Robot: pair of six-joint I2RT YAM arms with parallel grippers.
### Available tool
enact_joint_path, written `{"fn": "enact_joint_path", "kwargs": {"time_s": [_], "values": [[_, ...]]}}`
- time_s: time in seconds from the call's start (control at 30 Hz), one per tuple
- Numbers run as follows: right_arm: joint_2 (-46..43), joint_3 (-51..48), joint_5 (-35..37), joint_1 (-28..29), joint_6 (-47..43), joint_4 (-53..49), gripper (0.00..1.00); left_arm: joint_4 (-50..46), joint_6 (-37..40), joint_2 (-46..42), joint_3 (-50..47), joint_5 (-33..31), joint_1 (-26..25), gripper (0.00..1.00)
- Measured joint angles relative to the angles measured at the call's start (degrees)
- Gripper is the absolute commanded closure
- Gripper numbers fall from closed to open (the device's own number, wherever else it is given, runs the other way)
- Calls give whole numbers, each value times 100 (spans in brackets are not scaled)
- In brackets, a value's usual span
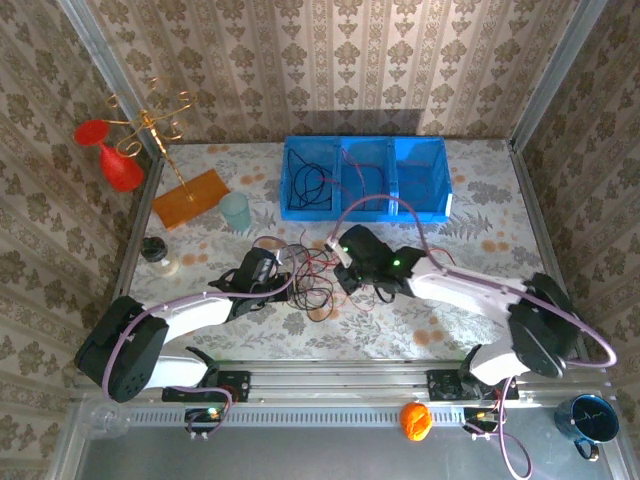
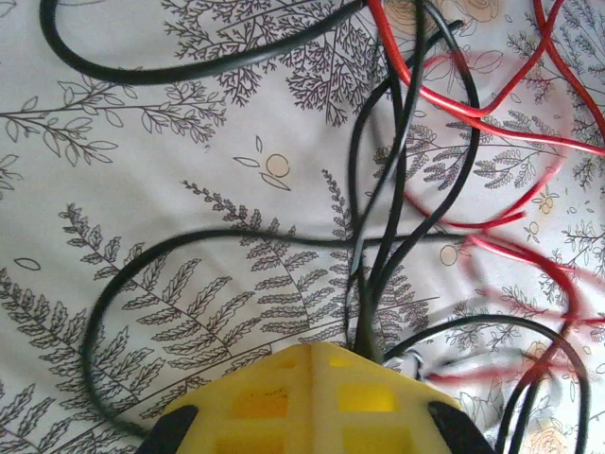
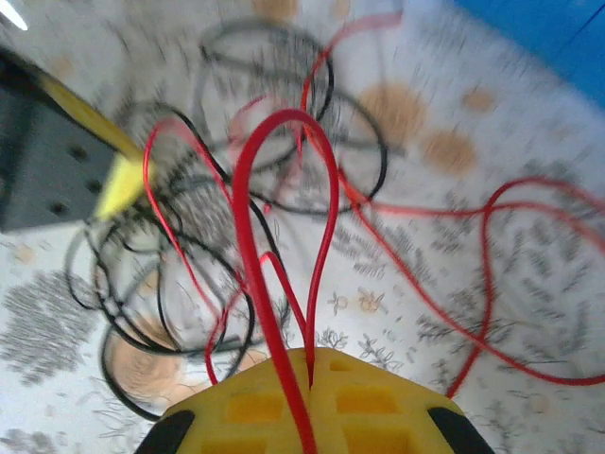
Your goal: Untangle the cables
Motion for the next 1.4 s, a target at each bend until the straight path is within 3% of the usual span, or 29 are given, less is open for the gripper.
{"fn": "enact_joint_path", "kwargs": {"time_s": [0.33, 0.63, 0.73, 0.83, 1.1, 1.4], "values": [[-1384, 907, 767, 26, -295, -35, 100, -157, 61, -46, 116, 0, 0, 100], [-1368, 2686, 1366, 13, -946, 96, 100, -247, 59, -313, 190, -9, 37, 100], [-1062, 3241, 1425, -170, -960, 131, 100, -282, 59, -520, 181, -22, 39, 100], [-573, 3687, 1281, -723, -713, 151, 100, -282, 55, -750, 120, -26, 50, 100], [1235, 3814, 935, -1908, 219, 219, 100, -531, 37, -1445, 37, -42, 87, 90], [3303, 4835, 918, -2452, 868, 92, 100, -789, 35, -1993, -20, -63, 192, 89]]}}
